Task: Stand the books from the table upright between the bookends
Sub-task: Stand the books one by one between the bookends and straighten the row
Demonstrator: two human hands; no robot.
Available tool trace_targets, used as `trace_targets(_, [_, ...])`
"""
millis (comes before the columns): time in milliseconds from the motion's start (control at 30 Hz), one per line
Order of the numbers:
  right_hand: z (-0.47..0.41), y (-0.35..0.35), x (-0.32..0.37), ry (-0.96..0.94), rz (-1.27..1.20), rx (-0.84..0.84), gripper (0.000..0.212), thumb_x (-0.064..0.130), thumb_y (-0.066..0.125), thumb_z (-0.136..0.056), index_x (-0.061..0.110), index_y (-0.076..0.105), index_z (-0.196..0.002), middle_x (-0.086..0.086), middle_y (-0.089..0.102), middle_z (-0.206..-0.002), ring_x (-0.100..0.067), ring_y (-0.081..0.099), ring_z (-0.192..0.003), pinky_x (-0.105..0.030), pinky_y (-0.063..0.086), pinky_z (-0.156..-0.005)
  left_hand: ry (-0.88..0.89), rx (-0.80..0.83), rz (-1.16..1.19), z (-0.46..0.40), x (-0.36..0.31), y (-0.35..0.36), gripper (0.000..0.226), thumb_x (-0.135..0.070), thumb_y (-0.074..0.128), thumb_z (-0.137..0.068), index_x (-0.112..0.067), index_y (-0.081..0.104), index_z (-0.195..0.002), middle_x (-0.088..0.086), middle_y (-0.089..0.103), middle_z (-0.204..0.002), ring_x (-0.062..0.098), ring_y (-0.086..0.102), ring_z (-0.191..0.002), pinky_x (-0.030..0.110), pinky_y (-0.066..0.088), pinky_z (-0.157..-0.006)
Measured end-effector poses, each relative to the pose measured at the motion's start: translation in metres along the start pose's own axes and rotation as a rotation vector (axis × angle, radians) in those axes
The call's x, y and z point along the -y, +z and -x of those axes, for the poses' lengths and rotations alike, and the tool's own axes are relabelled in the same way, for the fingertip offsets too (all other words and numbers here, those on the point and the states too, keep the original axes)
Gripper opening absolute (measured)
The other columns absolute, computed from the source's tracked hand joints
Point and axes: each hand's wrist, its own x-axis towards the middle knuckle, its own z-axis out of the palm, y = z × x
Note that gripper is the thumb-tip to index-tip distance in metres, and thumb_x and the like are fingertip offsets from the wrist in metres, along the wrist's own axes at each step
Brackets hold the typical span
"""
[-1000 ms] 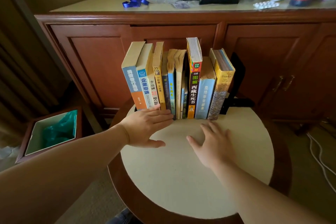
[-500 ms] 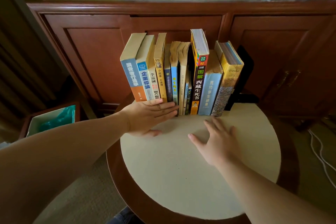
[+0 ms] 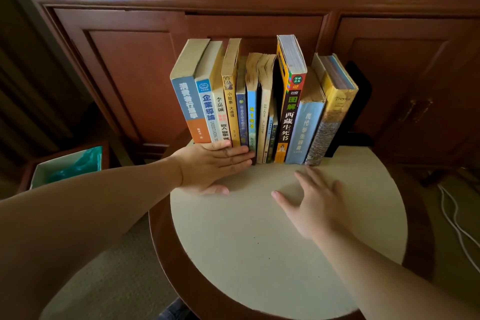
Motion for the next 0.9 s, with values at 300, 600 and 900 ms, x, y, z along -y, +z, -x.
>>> trace_targets(300, [0.001,0.001,-0.001,-0.008,-0.027,-0.007,0.098,0.091,0.02,-0.078,0.03,0.047,-0.15,0.008,0.03,-0.166,-0.01,0.022,-0.153,-0.049,0.02,-0.122,-0.01,-0.019,0.026,-0.002,0.002,0.001,0.074,-0.061,0.008,-0.107,-0.013,0.016,-0.164,0.005,0.014,-0.17,0.022,-0.002,-0.16,0.044,-0.009,-0.129])
trace_targets(600, [-0.001,0.008,-0.002,0.0,-0.039,-0.03,0.098,0.091,0.024,-0.078,0.028,0.051,-0.148,0.008,0.034,-0.164,-0.011,0.026,-0.152,-0.05,0.021,-0.122,-0.005,-0.031,0.033,-0.004,0.009,0.006,0.079,-0.065,0.008,-0.106,-0.013,0.016,-0.164,0.006,0.017,-0.172,0.022,0.0,-0.16,0.043,-0.008,-0.13])
trace_targets(900, [-0.001,0.009,-0.003,-0.008,-0.053,-0.051,0.096,0.09,0.028,-0.078,0.026,0.054,-0.146,0.008,0.036,-0.162,-0.012,0.028,-0.152,-0.049,0.02,-0.122,-0.025,-0.03,0.068,-0.008,0.012,0.013,0.079,-0.067,0.007,-0.105,-0.014,0.015,-0.164,0.004,0.017,-0.172,0.022,0.002,-0.16,0.043,-0.006,-0.13])
